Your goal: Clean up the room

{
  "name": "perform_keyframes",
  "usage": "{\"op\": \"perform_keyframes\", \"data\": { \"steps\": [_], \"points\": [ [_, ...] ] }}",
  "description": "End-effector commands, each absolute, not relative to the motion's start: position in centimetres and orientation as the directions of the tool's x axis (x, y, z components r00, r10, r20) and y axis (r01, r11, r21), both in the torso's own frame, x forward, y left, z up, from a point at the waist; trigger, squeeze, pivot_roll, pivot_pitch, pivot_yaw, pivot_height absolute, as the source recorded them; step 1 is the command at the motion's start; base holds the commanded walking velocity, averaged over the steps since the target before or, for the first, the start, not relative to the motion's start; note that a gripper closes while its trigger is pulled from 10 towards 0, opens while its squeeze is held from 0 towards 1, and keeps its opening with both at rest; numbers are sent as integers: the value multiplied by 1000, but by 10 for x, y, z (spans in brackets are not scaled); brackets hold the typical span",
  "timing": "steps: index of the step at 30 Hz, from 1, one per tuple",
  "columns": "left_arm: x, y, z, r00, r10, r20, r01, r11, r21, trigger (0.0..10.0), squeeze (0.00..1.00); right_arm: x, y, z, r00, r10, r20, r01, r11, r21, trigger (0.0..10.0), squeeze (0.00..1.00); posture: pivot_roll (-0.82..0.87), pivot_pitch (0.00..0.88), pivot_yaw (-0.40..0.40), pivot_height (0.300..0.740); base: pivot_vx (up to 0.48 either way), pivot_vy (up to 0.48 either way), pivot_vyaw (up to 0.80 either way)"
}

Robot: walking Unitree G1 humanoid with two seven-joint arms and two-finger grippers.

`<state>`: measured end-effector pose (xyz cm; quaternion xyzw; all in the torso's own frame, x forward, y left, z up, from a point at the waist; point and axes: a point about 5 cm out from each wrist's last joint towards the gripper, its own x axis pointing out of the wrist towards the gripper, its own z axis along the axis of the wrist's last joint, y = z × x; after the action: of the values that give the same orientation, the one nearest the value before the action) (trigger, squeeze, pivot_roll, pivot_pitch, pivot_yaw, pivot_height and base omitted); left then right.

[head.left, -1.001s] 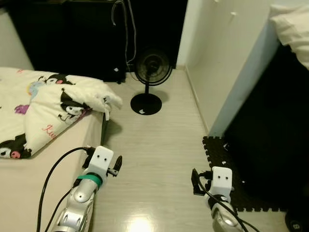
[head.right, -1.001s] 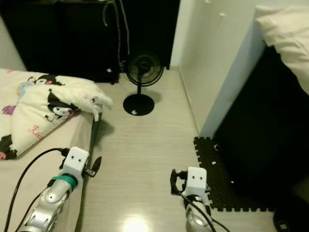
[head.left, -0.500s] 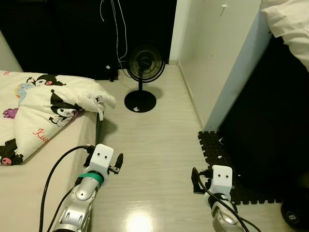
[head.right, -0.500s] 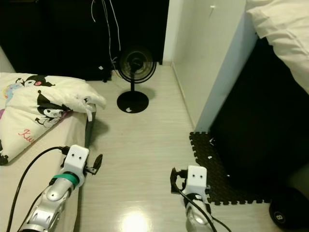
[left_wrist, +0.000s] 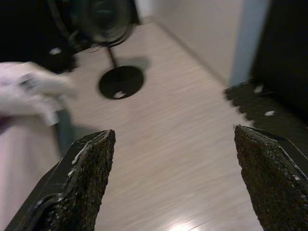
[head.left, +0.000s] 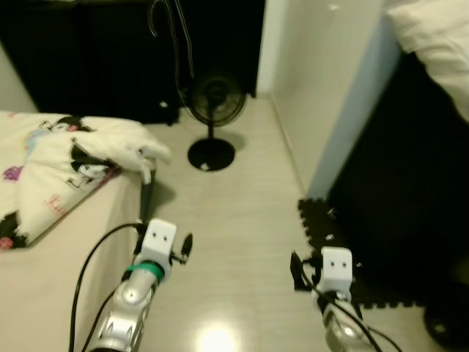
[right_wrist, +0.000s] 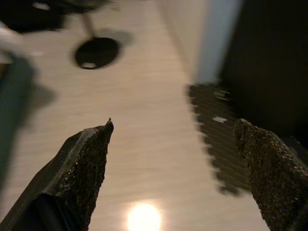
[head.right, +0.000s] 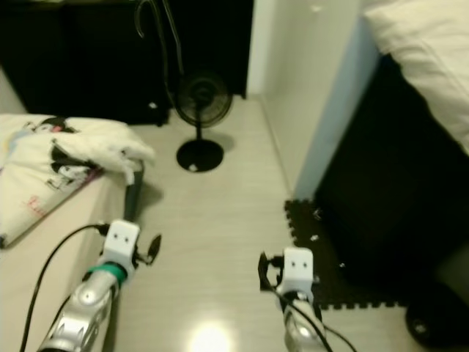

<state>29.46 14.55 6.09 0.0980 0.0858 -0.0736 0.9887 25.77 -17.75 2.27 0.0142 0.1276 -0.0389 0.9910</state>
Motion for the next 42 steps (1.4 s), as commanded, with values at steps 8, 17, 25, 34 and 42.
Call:
{"op": "perform_keyframes", "data": {
  "steps": [8, 17, 25, 34, 42],
  "points": [
    [291, 150, 61, 977, -119, -175, 148, 976, 162, 10000, 0, 257, -177, 20, 958, -70, -279, 77, 997, 13, 10000, 0, 9, 0, 26, 740, 0, 0, 0],
    [288, 151, 62, 978, -134, -159, 159, 975, 155, 10000, 0, 254, -178, 19, 955, -101, -278, 123, 990, 63, 10000, 0, 7, 0, 43, 740, 198, 0, -468],
    [289, 150, 61, 975, -151, -161, 178, 970, 166, 10000, 0, 252, -181, 19, 953, -124, -276, 149, 986, 71, 10000, 0, -5, 0, 64, 740, 372, 0, -698],
    [288, 148, 58, 976, -142, -163, 169, 972, 166, 10000, 0, 245, -182, 14, 949, -130, -288, 153, 987, 57, 10000, 0, -15, 0, 56, 740, 382, 0, 0],
    [292, 149, 59, 980, -120, -158, 146, 975, 166, 10000, 0, 248, -185, 14, 944, -143, -297, 163, 986, 42, 10000, 0, -7, 0, 51, 740, 388, 0, 0]
  ]
}}
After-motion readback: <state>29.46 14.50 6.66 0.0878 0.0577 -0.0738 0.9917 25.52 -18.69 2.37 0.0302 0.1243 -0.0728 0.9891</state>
